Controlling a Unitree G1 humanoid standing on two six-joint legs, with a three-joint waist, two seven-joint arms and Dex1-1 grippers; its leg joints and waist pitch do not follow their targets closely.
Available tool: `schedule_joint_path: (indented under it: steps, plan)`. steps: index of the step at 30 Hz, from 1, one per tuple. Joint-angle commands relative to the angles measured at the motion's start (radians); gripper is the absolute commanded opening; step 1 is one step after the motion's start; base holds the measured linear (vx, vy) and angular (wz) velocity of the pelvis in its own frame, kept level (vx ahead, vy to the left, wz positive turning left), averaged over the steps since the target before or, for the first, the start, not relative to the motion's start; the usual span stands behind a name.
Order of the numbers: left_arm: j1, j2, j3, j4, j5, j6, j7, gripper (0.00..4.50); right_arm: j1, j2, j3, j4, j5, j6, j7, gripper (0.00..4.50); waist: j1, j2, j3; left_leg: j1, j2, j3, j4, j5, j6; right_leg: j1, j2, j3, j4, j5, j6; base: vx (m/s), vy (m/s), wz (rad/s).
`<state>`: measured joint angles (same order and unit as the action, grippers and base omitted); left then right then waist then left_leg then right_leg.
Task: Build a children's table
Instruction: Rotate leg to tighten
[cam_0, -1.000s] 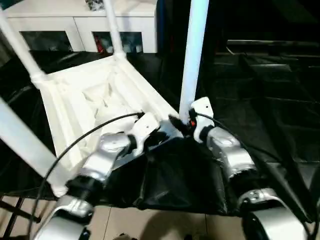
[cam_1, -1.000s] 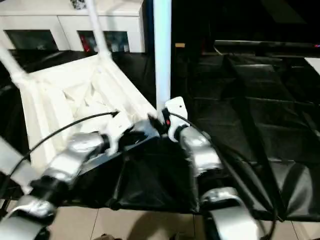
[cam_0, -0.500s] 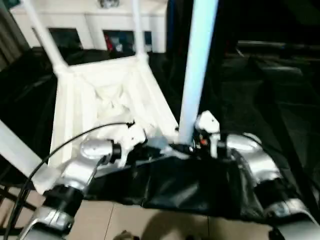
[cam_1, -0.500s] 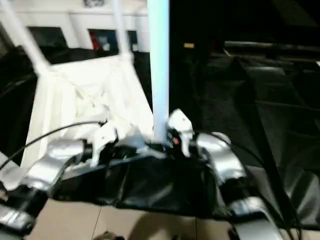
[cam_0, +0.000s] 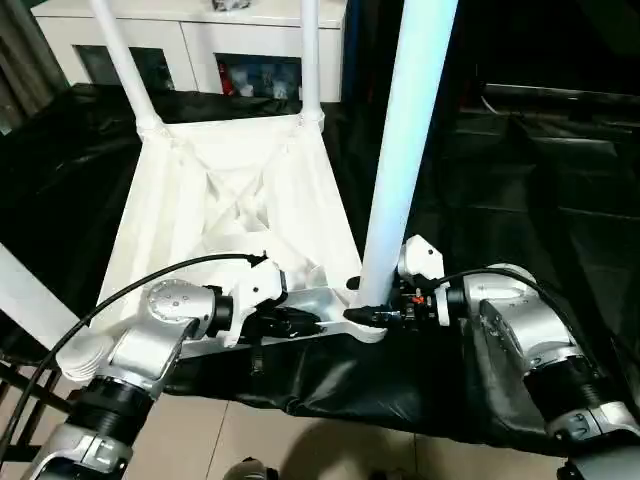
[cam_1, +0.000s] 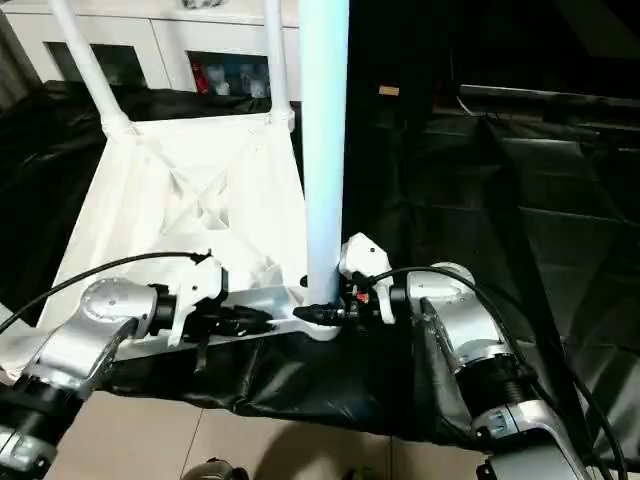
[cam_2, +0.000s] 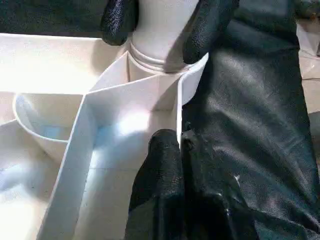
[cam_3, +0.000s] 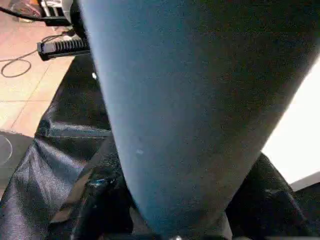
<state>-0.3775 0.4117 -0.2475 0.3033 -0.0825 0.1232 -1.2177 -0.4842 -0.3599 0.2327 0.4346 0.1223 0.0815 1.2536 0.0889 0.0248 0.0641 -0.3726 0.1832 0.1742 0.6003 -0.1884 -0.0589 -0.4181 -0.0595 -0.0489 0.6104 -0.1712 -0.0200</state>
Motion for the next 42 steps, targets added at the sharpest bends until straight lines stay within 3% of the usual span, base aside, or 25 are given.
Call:
schedule_joint_path:
  steps: [1,8,9,10,11,14,15,17,18,19,20,23,29,30,32,33,35,36,41,42]
  plan:
    - [-0.030,-0.014,0.056,-0.063,-0.067,-0.018,0.019,0.00,0.031,0.009,0.068,-0.004,-0.010,0.031,0.066,2.01,-0.003,-0.013,-0.067,0.009,0.045,-0.008,-0.070,-0.176,0.069,0.054,-0.075,0.044,-0.074,-0.264,-0.204,0.000,0.000,0.00]
    - [-0.035,-0.036,0.058,-0.059,-0.065,0.001,0.053,0.00,0.063,0.030,0.062,-0.029,0.006,0.051,0.032,1.95,-0.003,0.001,-0.069,0.011,0.045,-0.010,-0.071,-0.191,0.055,0.055,-0.073,0.045,-0.074,-0.245,-0.209,0.000,0.000,0.00]
    - [-0.036,-0.041,0.058,-0.057,-0.060,0.004,0.066,0.00,0.068,0.035,0.059,-0.031,0.006,0.053,0.016,1.95,-0.004,-0.002,-0.070,0.011,0.045,-0.010,-0.071,-0.186,0.056,0.057,-0.072,0.044,-0.073,-0.232,-0.212,0.000,0.000,0.00]
    - [-0.043,-0.062,0.056,-0.042,-0.042,0.011,0.113,0.00,0.078,0.056,0.042,-0.023,-0.002,0.050,-0.052,1.95,-0.004,0.008,-0.067,0.011,0.046,-0.011,-0.072,-0.196,0.053,0.054,-0.072,0.044,-0.075,-0.234,-0.216,0.000,0.000,0.00]
    - [-0.052,-0.082,0.054,-0.026,-0.027,0.013,0.153,0.00,0.077,0.083,0.022,-0.001,-0.013,0.059,-0.130,1.95,-0.006,0.006,-0.065,0.012,0.046,-0.010,-0.073,-0.207,0.049,0.052,-0.072,0.045,-0.078,-0.241,-0.215,0.000,0.000,0.00]
    - [-0.079,-0.134,0.054,0.015,0.003,0.016,0.246,0.00,0.065,0.149,-0.029,0.060,-0.037,0.067,-0.312,1.95,-0.017,0.005,-0.055,0.016,0.039,-0.014,-0.081,-0.281,0.015,0.051,-0.074,0.043,-0.094,-0.385,-0.180,0.000,0.000,0.00]
    - [-0.094,-0.157,0.056,0.034,0.012,0.019,0.282,0.00,0.056,0.181,-0.052,0.087,-0.039,0.073,-0.385,1.95,-0.021,0.003,-0.054,0.023,0.037,-0.018,-0.081,-0.311,0.000,0.049,-0.075,0.040,-0.099,-0.449,-0.161,0.000,0.000,0.00]
    - [-0.135,-0.216,0.063,0.085,0.039,0.026,0.386,0.00,0.028,0.252,-0.085,0.154,-0.060,0.073,-0.553,1.95,-0.035,0.002,-0.052,0.022,0.034,-0.020,-0.083,-0.322,-0.010,0.045,-0.075,0.040,-0.105,-0.495,-0.139,0.000,0.000,0.00]
    - [-0.164,-0.259,0.068,0.116,0.048,0.040,0.447,0.00,-0.001,0.301,-0.104,0.196,-0.069,0.077,-0.659,1.95,-0.043,0.029,-0.049,0.027,0.029,-0.024,-0.081,-0.347,-0.020,0.042,-0.076,0.037,-0.109,-0.534,-0.129,0.000,0.000,0.00]
    - [-0.167,-0.264,0.068,0.119,0.049,0.042,0.454,0.00,-0.004,0.306,-0.106,0.200,-0.069,0.079,-0.672,1.95,-0.056,0.010,-0.049,0.025,0.027,-0.026,-0.080,-0.375,-0.020,0.046,-0.074,0.030,-0.118,-0.573,-0.112,0.000,0.000,0.00]
    - [-0.182,-0.288,0.067,0.135,0.056,0.050,0.488,0.00,-0.030,0.340,-0.124,0.235,-0.070,0.089,-0.752,1.95,-0.054,0.006,-0.053,0.024,0.025,-0.028,-0.080,-0.362,-0.016,0.052,-0.076,0.029,-0.116,-0.568,-0.106,0.000,0.000,0.00]
    - [-0.209,-0.327,0.057,0.168,0.084,0.055,0.556,0.00,-0.092,0.405,-0.152,0.309,-0.073,0.090,-0.891,1.95,-0.060,0.017,-0.055,0.015,0.027,-0.026,-0.082,-0.310,0.010,0.051,-0.075,0.035,-0.113,-0.504,-0.125,0.000,0.000,0.00]
    - [-0.215,-0.337,0.044,0.178,0.099,0.040,0.558,0.00,-0.124,0.444,-0.150,0.336,-0.084,0.058,-0.887,1.95,-0.059,0.010,-0.065,0.011,0.032,-0.020,-0.079,-0.260,0.028,0.058,-0.075,0.040,-0.095,-0.324,-0.187,0.000,0.000,0.00]
    - [-0.212,-0.332,0.043,0.182,0.104,0.028,0.551,0.00,-0.126,0.451,-0.167,0.346,-0.078,0.052,-0.878,2.30,-0.058,0.011,-0.066,0.010,0.032,-0.018,-0.077,-0.248,0.036,0.061,-0.076,0.041,-0.092,-0.302,-0.199,0.000,0.000,0.00]
    - [-0.207,-0.325,0.047,0.182,0.101,0.018,0.543,0.00,-0.128,0.449,-0.173,0.352,-0.077,0.047,-0.869,2.65,-0.056,0.015,-0.067,0.012,0.033,-0.017,-0.077,-0.249,0.038,0.059,-0.077,0.042,-0.091,-0.302,-0.204,0.000,0.000,0.00]
    - [-0.203,-0.319,0.048,0.180,0.097,0.013,0.537,0.00,-0.127,0.444,-0.170,0.352,-0.077,0.047,-0.862,2.67,-0.057,0.009,-0.068,0.012,0.032,-0.016,-0.077,-0.249,0.039,0.061,-0.077,0.041,-0.092,-0.306,-0.205,0.000,0.000,0.00]
    - [-0.198,-0.309,0.048,0.176,0.092,0.004,0.520,0.00,-0.128,0.434,-0.165,0.355,-0.082,0.035,-0.857,2.74,-0.058,0.011,-0.066,0.012,0.033,-0.017,-0.078,-0.263,0.038,0.061,-0.078,0.040,-0.094,-0.343,-0.196,0.000,0.000,0.00]
    - [-0.187,-0.291,0.046,0.166,0.084,-0.012,0.491,0.00,-0.129,0.413,-0.158,0.359,-0.097,0.014,-0.848,2.93,-0.058,0.007,-0.067,0.012,0.033,-0.017,-0.078,-0.264,0.036,0.060,-0.078,0.041,-0.096,-0.357,-0.189,0.000,0.000,0.00]
    - [-0.156,-0.240,0.054,0.121,0.046,-0.024,0.394,0.00,-0.101,0.337,-0.136,0.308,-0.095,-0.014,-0.704,2.93,-0.057,0.009,-0.066,0.015,0.036,-0.016,-0.078,-0.271,0.038,0.056,-0.079,0.044,-0.097,-0.372,-0.188,0.000,0.000,0.00]
    - [-0.148,-0.227,0.053,0.103,0.032,-0.026,0.359,0.00,-0.087,0.310,-0.123,0.280,-0.090,-0.015,-0.639,2.93,-0.053,0.004,-0.067,0.014,0.037,-0.015,-0.077,-0.259,0.043,0.059,-0.079,0.044,-0.092,-0.345,-0.196,0.000,0.000,0.00]
